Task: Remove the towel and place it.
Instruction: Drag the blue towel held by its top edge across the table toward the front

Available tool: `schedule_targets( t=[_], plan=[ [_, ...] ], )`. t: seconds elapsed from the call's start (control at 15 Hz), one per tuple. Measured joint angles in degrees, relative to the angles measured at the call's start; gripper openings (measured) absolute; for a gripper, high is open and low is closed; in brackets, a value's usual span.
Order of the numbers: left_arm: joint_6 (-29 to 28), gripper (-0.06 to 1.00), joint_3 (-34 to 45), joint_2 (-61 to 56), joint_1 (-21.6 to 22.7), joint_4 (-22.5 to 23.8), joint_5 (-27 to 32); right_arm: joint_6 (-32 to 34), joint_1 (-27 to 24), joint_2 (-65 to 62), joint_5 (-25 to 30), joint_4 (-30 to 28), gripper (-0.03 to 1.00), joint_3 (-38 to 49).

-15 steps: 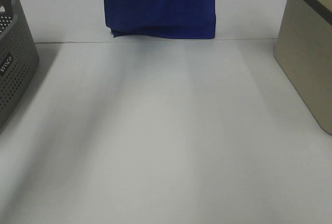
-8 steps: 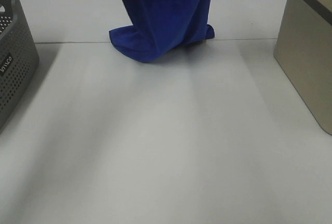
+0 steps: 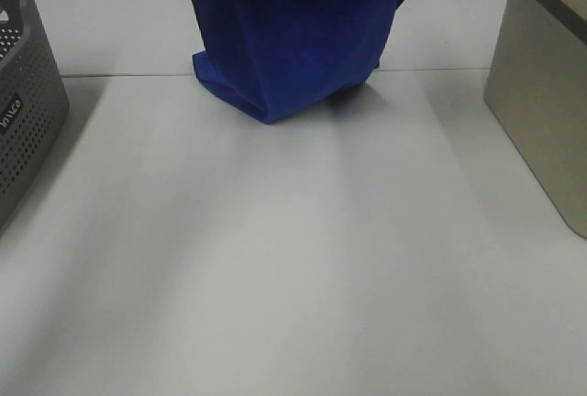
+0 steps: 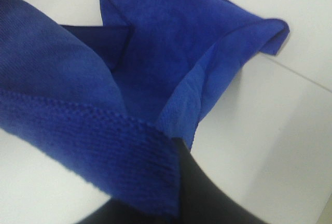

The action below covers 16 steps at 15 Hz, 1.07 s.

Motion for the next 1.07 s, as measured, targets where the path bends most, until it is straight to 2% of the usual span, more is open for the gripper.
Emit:
schedule_targets(
  t=[0.13,0.2,0.27,0.33,0.53,0.87,1.07],
  plan=[
    [-1.89,0.00,11.17,-7.56,0.00,-0.57,-0.06,1.09,-0.06,-5.27,0.06,-0.74,0.02,7.85],
    [-2.41,0.00,24.35,-16.10,0.00,-2.35,-0.06,1.26,-0.06,-11.80,0.06,-0.74,0.02,15.81],
    [-2.41,0.00,24.35,-16.10,0.00,-2.35,-0.06,1.26,-0.06,-11.80,0.06,-0.74,0.02,15.81],
    [-2.58,0.00,34.95,-22.75,-0.06,-3.44,-0.06,1.32,0.06,-18.05,0.06,-0.52,0.02,22.63],
    [-4.58,0.00,44.40,-29.39,-0.06,-5.33,-0.23,2.46,0.23,-24.12,0.06,0.63,0.02,32.54],
    [-5.21,0.00,59.76,-36.44,-0.06,-11.17,-0.52,2.52,0.46,-30.65,-0.06,2.41,0.02,50.31],
    [-5.27,0.00,65.72,-38.10,-0.34,-14.32,-0.57,2.52,0.46,-33.40,0.00,2.52,0.02,57.12]
  ],
)
